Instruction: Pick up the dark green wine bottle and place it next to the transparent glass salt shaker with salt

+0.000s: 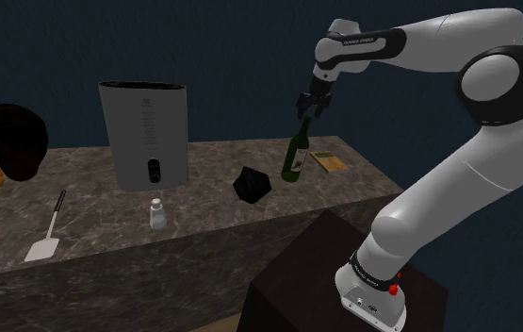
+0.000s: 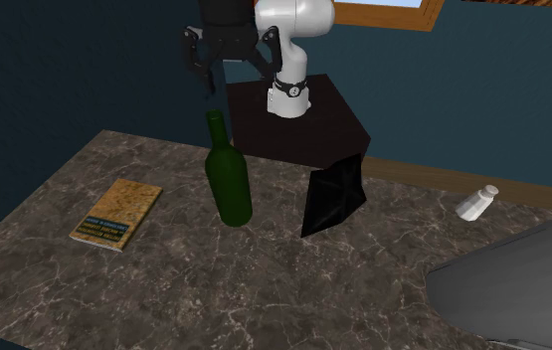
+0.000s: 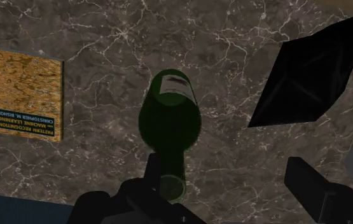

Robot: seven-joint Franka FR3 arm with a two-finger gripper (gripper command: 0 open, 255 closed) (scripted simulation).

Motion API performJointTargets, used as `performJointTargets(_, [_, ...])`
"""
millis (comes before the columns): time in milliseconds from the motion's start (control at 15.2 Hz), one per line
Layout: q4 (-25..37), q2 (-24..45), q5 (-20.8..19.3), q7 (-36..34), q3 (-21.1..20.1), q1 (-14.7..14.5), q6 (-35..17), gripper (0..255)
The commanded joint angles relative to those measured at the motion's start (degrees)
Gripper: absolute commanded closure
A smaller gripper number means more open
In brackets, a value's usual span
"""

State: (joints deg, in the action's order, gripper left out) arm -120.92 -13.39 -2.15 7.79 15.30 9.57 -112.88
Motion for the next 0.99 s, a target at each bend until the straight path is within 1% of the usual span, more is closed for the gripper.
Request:
performJointTargets(0, [2.45, 3.37, 0.53, 1.42, 1.51, 0.76, -1.11, 0])
performJointTargets(132, [4.60, 6.08, 1.18, 2.42, 2.50, 1.31, -1.76, 0])
performJointTargets(594, [1.05, 7.86, 1.76, 2.85, 2.69, 1.33, -7.01, 0])
performJointTargets(924, [0.79, 8.04, 1.82, 2.89, 2.71, 1.33, -7.44, 0])
